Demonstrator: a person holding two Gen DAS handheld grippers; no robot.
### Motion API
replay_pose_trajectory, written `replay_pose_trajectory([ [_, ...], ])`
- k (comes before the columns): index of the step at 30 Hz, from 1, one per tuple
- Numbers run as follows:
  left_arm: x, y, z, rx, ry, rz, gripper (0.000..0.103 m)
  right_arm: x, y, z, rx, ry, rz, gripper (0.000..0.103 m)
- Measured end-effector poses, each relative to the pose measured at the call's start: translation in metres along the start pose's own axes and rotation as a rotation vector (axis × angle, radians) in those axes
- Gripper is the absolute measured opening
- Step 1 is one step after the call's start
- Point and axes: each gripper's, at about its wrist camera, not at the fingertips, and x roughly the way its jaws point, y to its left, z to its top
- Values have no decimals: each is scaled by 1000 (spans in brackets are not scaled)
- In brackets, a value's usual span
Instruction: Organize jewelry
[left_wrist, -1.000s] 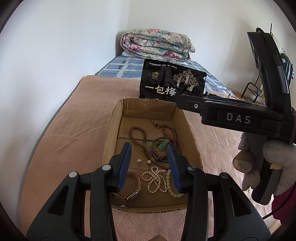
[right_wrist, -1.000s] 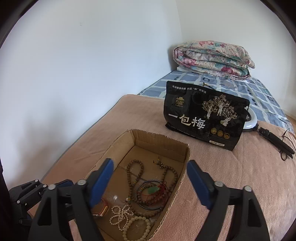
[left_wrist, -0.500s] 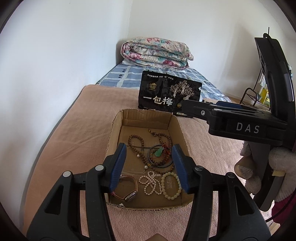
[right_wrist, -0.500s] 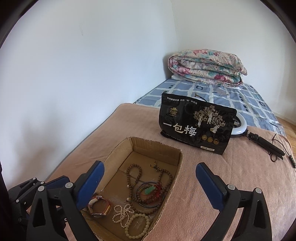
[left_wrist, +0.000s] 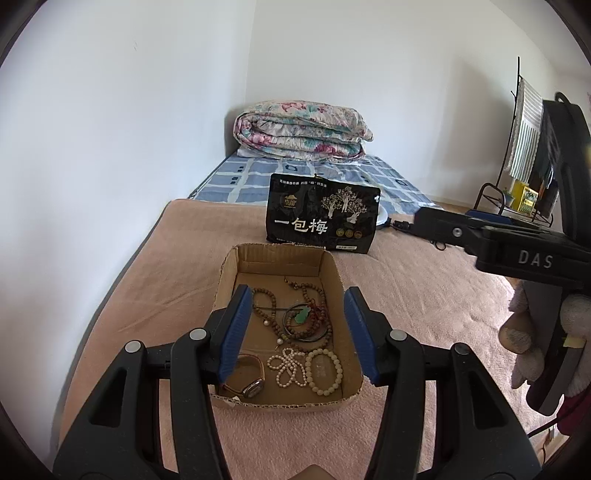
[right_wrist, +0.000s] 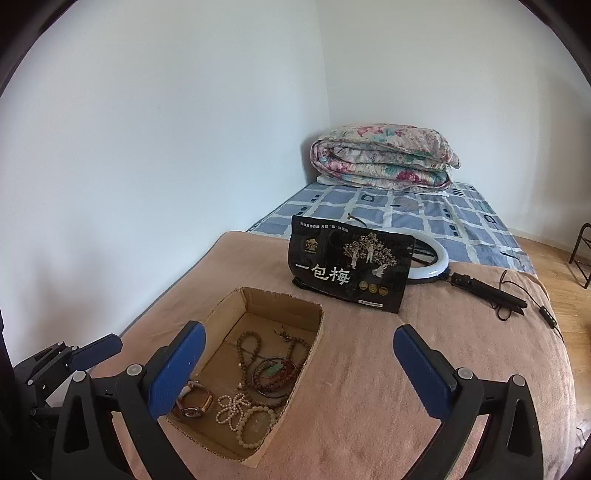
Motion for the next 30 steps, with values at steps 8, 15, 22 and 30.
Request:
replay_pose_trajectory([
  [8,-23,-5,4,16,-44,18,72,-46,-10,-12,-12,-39,-40,103],
  [15,-34,-7,3,-1,-58,40,78,-71,-14,-30,-38,-57,-84,103],
  [22,-38,-17,0,30,-55,45,79,-80,-20,-49,-14,-61,-89,103],
  [30,-44,-24,0,36,-96,56,97,-76,-24,-68,-23,-50,-107,103],
])
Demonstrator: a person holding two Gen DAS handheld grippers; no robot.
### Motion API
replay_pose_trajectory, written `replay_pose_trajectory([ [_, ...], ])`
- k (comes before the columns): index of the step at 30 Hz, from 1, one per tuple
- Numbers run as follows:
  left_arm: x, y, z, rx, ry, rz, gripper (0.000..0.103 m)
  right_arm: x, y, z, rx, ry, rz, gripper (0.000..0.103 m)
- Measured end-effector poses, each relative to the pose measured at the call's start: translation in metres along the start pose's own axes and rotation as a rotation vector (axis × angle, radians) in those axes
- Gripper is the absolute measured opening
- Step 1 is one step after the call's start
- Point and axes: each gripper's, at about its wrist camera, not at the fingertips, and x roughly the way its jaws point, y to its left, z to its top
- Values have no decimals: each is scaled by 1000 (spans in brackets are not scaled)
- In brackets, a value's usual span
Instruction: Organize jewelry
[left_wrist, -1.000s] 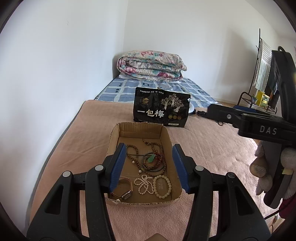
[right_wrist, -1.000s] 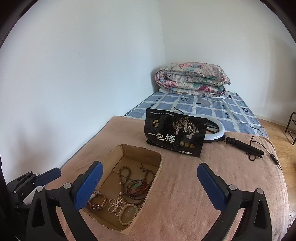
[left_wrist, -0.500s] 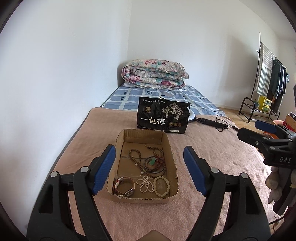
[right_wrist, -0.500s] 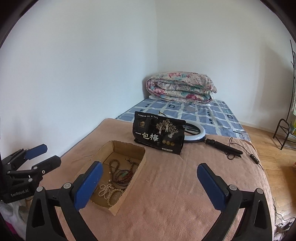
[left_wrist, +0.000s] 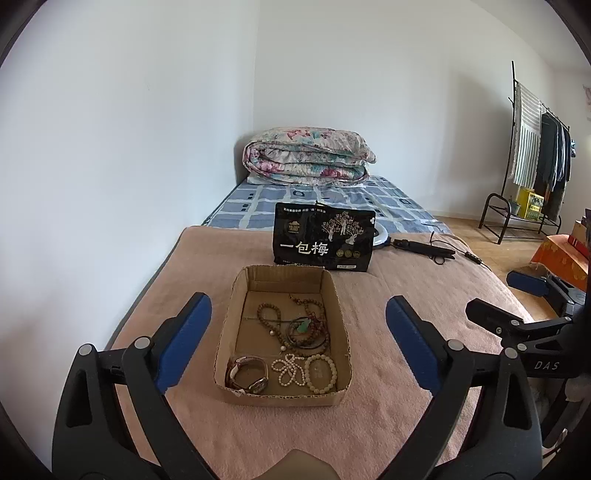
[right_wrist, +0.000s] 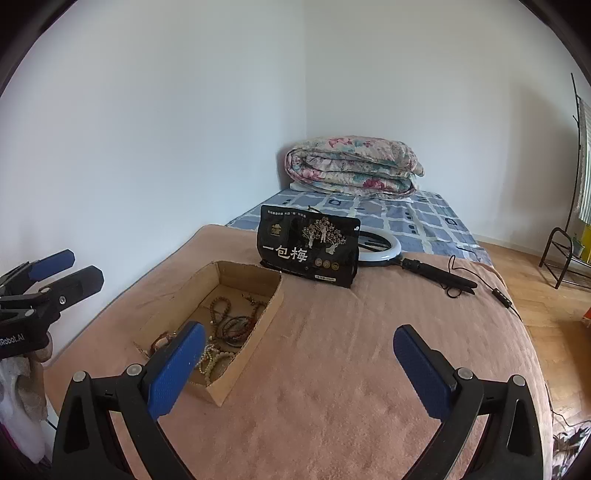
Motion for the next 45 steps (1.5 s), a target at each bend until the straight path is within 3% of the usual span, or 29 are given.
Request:
replay_pose_trajectory([
  [45,8,-5,-4,28,27,5,98,12,-6,-10,6,48,-10,103],
])
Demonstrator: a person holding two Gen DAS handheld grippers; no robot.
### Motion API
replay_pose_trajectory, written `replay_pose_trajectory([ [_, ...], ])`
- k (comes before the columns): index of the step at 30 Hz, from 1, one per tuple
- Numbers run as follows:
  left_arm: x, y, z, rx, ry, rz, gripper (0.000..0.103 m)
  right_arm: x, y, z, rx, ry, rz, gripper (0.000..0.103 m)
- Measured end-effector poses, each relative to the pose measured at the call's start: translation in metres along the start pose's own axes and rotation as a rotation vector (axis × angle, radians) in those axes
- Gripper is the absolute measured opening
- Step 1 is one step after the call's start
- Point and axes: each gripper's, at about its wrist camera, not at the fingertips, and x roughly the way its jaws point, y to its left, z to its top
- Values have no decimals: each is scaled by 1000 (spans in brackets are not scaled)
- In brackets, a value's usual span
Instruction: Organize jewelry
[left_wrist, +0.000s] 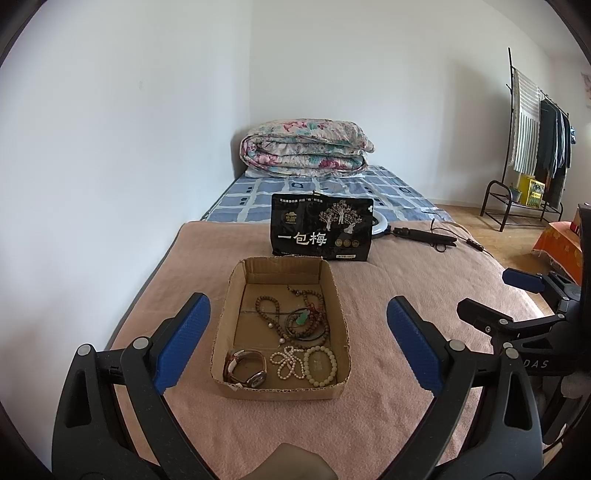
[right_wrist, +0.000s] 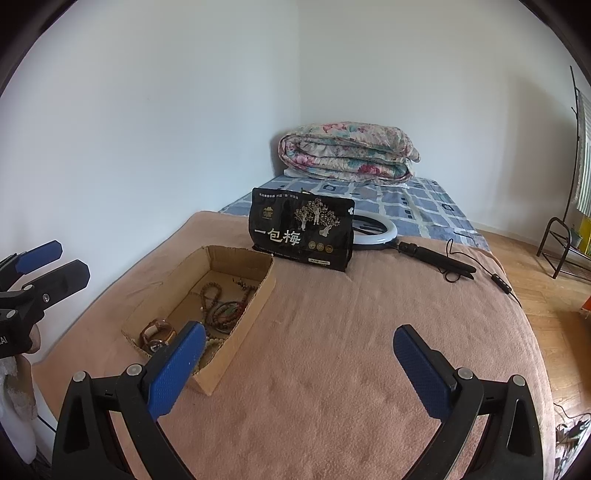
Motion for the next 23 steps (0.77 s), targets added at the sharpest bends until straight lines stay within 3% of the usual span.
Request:
replay_pose_trajectory([
  [23,3,4,-6,23,12,29,98,1,0,-1,-2,8,3,103],
])
